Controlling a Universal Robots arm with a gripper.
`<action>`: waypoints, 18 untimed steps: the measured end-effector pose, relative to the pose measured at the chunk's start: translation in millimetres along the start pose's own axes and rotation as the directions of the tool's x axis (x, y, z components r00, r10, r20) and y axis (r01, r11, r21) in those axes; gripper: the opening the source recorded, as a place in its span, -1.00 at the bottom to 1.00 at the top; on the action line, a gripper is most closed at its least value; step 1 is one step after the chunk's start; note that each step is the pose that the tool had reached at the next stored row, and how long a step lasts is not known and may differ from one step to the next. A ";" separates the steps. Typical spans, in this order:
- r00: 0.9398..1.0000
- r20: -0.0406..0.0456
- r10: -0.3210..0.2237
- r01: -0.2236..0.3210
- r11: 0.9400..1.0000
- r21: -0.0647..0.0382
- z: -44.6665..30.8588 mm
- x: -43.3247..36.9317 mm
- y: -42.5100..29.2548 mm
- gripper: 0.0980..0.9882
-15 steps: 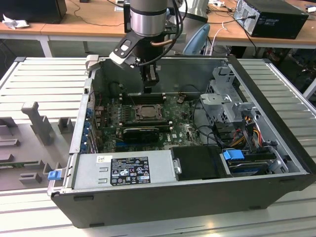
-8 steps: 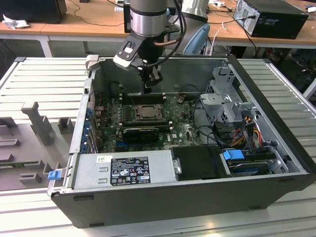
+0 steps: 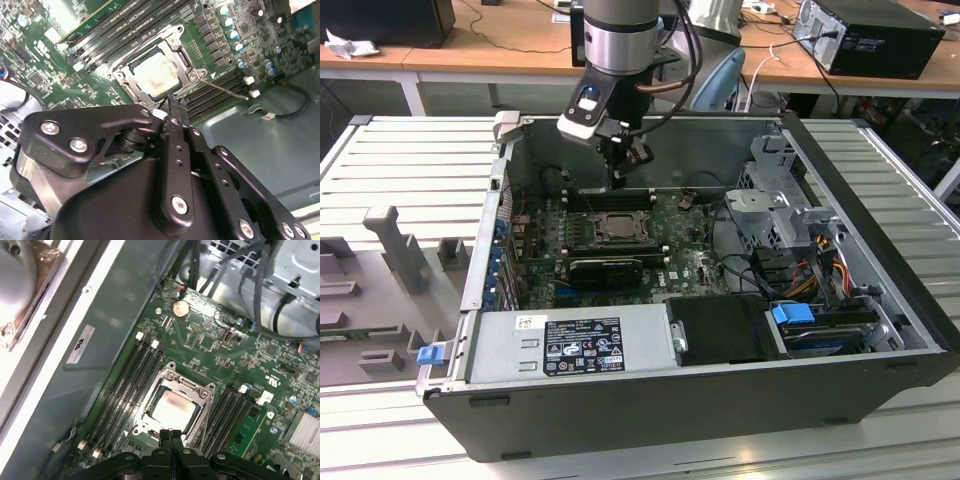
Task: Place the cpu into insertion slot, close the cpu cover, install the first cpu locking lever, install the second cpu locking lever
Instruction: 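Install the first cpu locking lever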
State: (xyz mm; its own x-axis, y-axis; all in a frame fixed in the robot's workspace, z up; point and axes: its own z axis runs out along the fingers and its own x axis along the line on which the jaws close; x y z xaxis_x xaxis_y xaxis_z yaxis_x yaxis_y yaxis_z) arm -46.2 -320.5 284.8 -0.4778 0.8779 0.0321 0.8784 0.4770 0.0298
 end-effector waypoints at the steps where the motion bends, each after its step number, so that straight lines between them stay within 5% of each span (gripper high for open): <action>1: 1.000 -0.001 -0.017 0.017 1.000 0.001 0.0 0.0 0.0 -0.98; 10: 0.989 -0.005 -0.147 0.147 0.989 0.004 0.0 0.0 0.0 -0.98; 18: 0.967 -0.005 -0.254 0.254 0.967 0.010 0.0 0.0 0.0 -0.98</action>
State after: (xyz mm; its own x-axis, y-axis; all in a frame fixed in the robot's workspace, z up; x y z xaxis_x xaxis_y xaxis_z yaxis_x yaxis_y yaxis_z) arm -46.2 -320.5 284.8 -0.6854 0.7276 0.0282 0.7282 0.6849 0.0266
